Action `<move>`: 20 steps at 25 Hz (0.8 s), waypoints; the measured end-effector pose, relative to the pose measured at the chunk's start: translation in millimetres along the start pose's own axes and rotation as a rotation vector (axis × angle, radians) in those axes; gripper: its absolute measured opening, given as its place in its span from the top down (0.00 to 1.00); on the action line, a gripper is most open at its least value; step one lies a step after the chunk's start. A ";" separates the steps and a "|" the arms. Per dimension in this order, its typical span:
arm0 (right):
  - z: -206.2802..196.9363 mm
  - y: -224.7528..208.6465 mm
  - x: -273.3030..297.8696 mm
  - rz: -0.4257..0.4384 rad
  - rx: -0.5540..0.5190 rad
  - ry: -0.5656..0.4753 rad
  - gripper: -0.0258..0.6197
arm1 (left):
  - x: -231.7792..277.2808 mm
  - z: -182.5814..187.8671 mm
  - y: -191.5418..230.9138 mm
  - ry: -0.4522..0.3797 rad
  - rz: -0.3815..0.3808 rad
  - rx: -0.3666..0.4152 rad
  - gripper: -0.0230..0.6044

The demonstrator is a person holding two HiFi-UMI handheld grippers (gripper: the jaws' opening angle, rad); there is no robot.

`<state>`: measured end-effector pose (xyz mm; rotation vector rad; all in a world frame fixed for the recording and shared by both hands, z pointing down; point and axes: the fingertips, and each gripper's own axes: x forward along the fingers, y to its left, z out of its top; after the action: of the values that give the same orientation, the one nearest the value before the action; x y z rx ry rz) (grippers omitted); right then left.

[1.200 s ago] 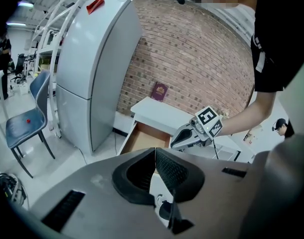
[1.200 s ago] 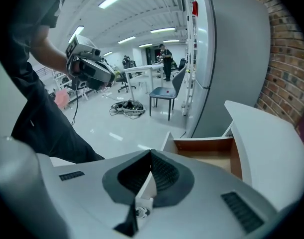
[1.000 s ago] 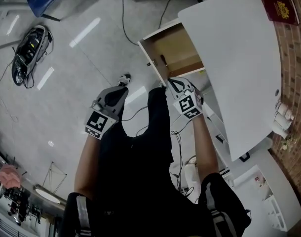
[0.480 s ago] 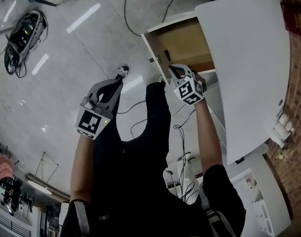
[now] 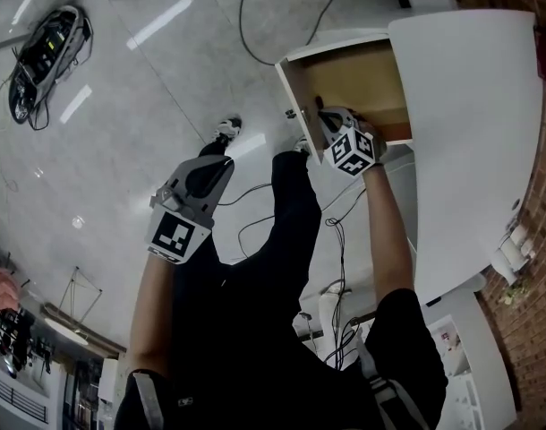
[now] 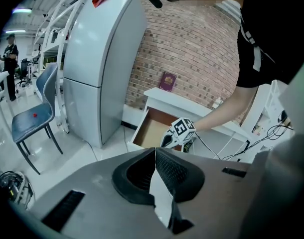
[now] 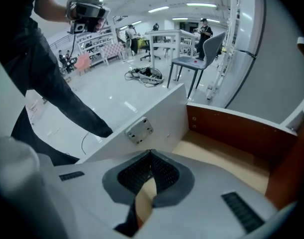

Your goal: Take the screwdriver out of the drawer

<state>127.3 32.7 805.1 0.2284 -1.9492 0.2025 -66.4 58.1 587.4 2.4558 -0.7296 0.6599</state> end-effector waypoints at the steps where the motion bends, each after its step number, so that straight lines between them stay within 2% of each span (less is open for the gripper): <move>1: -2.6 -0.8 4.2 0.002 -0.019 0.016 0.87 | -0.8 -0.3 2.3 -0.005 0.000 -0.001 0.94; 8: -15.1 -8.1 32.8 0.030 -0.147 0.100 0.87 | 1.2 -1.7 22.5 -0.052 0.022 -0.077 0.94; 13: -28.6 -9.4 46.2 0.091 -0.231 0.146 0.82 | 3.2 5.0 28.6 -0.124 0.051 -0.228 0.94; 20: -41.9 -8.2 61.0 0.167 -0.371 0.239 0.73 | 2.3 6.9 27.0 -0.155 0.053 -0.246 0.94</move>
<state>144.0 31.1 877.6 -0.1952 -1.7299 -0.0249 -78.8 33.4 591.9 2.2838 -0.8825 0.3753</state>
